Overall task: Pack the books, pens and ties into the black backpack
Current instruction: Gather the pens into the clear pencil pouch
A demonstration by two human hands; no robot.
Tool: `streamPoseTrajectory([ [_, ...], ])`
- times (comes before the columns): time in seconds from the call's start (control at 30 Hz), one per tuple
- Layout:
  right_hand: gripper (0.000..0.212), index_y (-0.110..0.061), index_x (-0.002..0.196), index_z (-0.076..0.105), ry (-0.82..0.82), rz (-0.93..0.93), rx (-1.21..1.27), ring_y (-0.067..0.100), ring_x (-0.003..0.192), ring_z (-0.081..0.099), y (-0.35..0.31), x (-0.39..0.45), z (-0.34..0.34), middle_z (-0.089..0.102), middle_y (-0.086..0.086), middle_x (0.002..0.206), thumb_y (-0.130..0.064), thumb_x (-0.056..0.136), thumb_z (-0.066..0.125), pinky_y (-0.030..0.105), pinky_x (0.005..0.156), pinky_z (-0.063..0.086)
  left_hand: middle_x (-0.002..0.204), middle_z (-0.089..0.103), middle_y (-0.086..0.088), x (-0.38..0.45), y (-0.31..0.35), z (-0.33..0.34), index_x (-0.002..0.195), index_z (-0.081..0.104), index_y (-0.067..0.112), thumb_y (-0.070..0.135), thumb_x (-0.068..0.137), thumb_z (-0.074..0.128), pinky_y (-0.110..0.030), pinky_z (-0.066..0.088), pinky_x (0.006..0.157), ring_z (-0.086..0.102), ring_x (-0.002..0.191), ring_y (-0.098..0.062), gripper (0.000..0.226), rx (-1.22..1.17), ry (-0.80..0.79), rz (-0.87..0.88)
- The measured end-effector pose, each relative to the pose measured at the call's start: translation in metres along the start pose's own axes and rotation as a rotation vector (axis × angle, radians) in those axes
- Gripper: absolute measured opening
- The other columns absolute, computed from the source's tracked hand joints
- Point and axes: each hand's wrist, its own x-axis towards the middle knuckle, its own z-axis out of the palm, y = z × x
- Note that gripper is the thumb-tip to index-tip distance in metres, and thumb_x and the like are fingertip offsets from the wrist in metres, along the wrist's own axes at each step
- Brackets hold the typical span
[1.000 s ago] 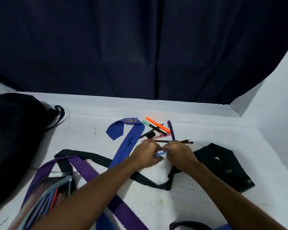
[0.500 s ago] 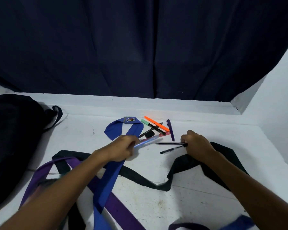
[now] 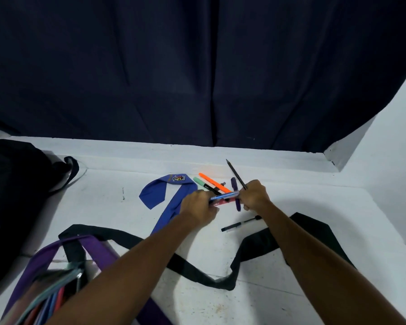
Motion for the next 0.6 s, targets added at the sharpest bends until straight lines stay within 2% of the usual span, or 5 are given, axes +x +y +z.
streamPoseTrajectory([
  [0.2, 0.02, 0.005, 0.095, 0.061, -0.083, 0.083, 0.1, 0.018, 0.048, 0.047, 0.005, 0.001, -0.013, 0.062, 0.015, 0.071, -0.01, 0.081, 0.064, 0.024, 0.042, 0.032, 0.102, 0.061, -0.009, -0.003, -0.006, 0.003, 0.105, 0.066, 0.013, 0.028, 0.093, 0.052, -0.036, 0.047, 0.071, 0.061, 0.091, -0.031, 0.024, 0.026, 0.021, 0.025],
  [0.33, 0.012, 0.002, 0.088, 0.056, -0.089, 0.065, 0.311, 0.023, 0.052, 0.048, 0.006, -0.016, -0.036, 0.06, 0.016, 0.062, -0.007, 0.084, 0.048, 0.026, 0.051, 0.035, 0.076, 0.059, -0.001, -0.017, -0.017, -0.014, 0.083, 0.054, 0.02, 0.031, 0.093, 0.052, -0.03, 0.037, 0.056, 0.056, 0.07, -0.024, 0.014, -0.088, -0.021, 0.014],
  [0.47, 0.009, 0.0, 0.082, 0.051, -0.228, 0.02, 0.648, 0.028, 0.054, 0.051, -0.002, -0.051, -0.041, 0.054, 0.022, 0.071, 0.005, 0.083, 0.043, 0.03, 0.053, 0.042, 0.067, 0.053, 0.006, -0.033, -0.024, -0.039, 0.083, 0.051, 0.02, 0.014, 0.097, 0.053, -0.021, 0.039, 0.055, 0.051, 0.057, -0.005, 0.016, -0.666, -0.157, -0.107],
  [0.53, 0.015, 0.003, 0.075, 0.053, -0.241, -0.021, 0.734, 0.022, 0.048, 0.051, -0.008, -0.068, -0.034, 0.058, 0.022, 0.078, 0.008, 0.083, 0.041, 0.028, 0.047, 0.039, 0.069, 0.049, 0.001, -0.038, -0.019, -0.046, 0.088, 0.049, 0.017, 0.005, 0.099, 0.046, -0.021, 0.036, 0.056, 0.044, 0.056, -0.007, 0.017, -0.973, -0.164, -0.218],
  [0.6, 0.019, -0.001, 0.078, 0.054, -0.259, -0.053, 0.829, 0.015, 0.04, 0.039, -0.014, -0.084, -0.023, 0.056, 0.014, 0.075, 0.008, 0.084, 0.039, 0.022, 0.041, 0.028, 0.064, 0.045, -0.002, -0.044, -0.009, -0.052, 0.087, 0.042, 0.016, -0.002, 0.097, 0.04, -0.025, 0.031, 0.053, 0.037, 0.052, -0.013, 0.021, -1.244, -0.172, -0.32],
])
